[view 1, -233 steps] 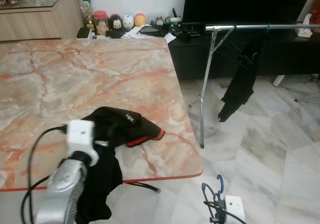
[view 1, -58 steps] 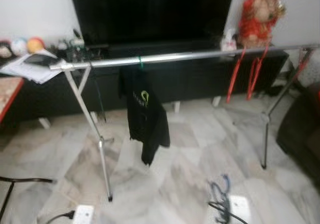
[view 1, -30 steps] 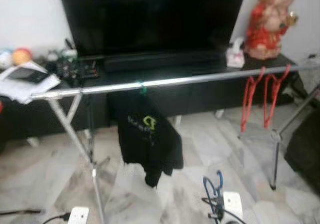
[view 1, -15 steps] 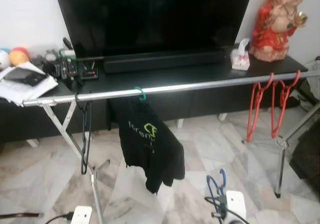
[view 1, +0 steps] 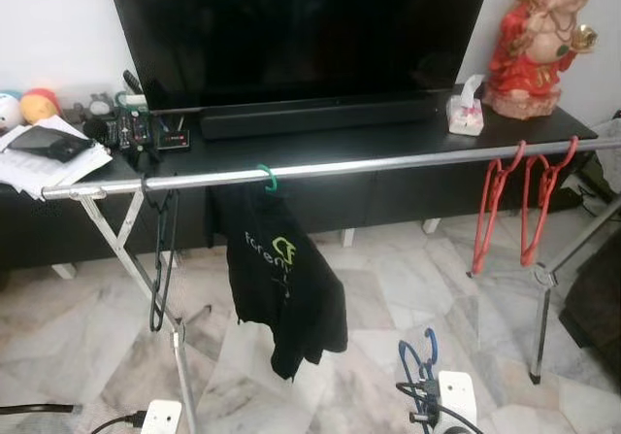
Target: Hang hanger
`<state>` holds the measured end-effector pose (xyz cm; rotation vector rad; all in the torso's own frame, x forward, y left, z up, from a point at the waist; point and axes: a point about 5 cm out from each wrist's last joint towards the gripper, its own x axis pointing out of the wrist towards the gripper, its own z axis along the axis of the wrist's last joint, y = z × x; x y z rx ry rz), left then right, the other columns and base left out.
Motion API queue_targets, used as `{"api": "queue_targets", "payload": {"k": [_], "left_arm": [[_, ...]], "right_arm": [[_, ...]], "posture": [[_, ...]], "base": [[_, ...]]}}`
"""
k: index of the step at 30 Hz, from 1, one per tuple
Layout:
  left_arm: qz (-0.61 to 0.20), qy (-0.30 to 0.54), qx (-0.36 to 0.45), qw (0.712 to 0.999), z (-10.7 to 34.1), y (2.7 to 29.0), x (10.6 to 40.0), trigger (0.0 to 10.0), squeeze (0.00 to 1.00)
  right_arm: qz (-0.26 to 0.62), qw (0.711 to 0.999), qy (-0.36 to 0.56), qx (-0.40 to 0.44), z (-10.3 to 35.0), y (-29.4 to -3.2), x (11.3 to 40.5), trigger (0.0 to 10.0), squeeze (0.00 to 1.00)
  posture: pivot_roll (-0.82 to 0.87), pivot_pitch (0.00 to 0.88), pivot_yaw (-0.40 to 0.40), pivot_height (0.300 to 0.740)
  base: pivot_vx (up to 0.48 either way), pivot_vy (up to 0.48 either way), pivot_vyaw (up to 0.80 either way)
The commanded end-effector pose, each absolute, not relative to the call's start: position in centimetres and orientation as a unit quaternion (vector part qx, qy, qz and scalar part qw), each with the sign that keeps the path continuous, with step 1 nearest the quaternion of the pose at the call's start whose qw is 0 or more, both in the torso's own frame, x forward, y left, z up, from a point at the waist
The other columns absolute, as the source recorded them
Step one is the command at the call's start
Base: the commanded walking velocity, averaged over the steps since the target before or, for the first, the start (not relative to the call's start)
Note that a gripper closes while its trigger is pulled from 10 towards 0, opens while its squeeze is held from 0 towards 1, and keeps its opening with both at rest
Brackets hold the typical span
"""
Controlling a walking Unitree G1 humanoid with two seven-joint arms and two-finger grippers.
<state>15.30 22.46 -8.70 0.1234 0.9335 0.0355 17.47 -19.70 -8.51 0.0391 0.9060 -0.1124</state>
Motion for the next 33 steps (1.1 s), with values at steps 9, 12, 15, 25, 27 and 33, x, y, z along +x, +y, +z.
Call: {"api": "queue_targets", "payload": {"k": [9, 12, 15, 25, 27, 33], "left_arm": [[0.025, 0.459, 0.056, 0.886, -8.9, 22.5, 14.8, 10.0, 0.00], [0.025, 0.459, 0.055, 0.886, -8.9, 22.4, 14.8, 10.0, 0.00], [0.025, 0.459, 0.056, 0.886, -8.9, 22.4, 14.8, 10.0, 0.00], [0.020, 0.456, 0.058, 0.888, -8.9, 22.3, 15.0, 10.0, 0.00], [0.017, 0.455, 0.060, 0.888, -8.9, 22.2, 15.0, 10.0, 0.00], [0.008, 0.460, 0.066, 0.885, -9.1, 22.1, 14.7, 10.0, 0.00]], "right_arm": [[-0.059, 0.902, 0.427, 0.027, -8.3, -19.8, 17.7, 10.0, 0.00], [-0.071, 0.908, 0.411, 0.035, -8.2, -19.9, 17.8, 10.0, 0.00], [-0.079, 0.915, 0.393, 0.037, -8.0, -20.0, 18.0, 10.0, 0.00], [-0.092, 0.941, 0.323, 0.041, -7.0, -20.2, 18.8, 10.0, 0.00], [-0.094, 0.957, 0.271, 0.039, -5.3, -20.8, 21.3, 10.0, 0.00], [-0.091, 0.991, 0.098, 0.011, 0.4, -21.6, 26.6, 10.0, 0.00]], "posture": [[-0.08, 0.000, -0.045, 0.740], [-0.07, 0.000, -0.045, 0.740], [-0.07, 0.000, -0.044, 0.740], [-0.08, 0.000, -0.045, 0.740], [-0.08, 0.000, -0.045, 0.740], [-0.08, 0.000, -0.046, 0.740]], "base": [[0.000, 0.000, 0.00], [0.000, 0.000, 0.00], [0.000, 0.000, 0.00], [0.000, 0.000, 0.00], [0.000, 0.000, 0.00], [0.000, 0.000, 0.00]]}}
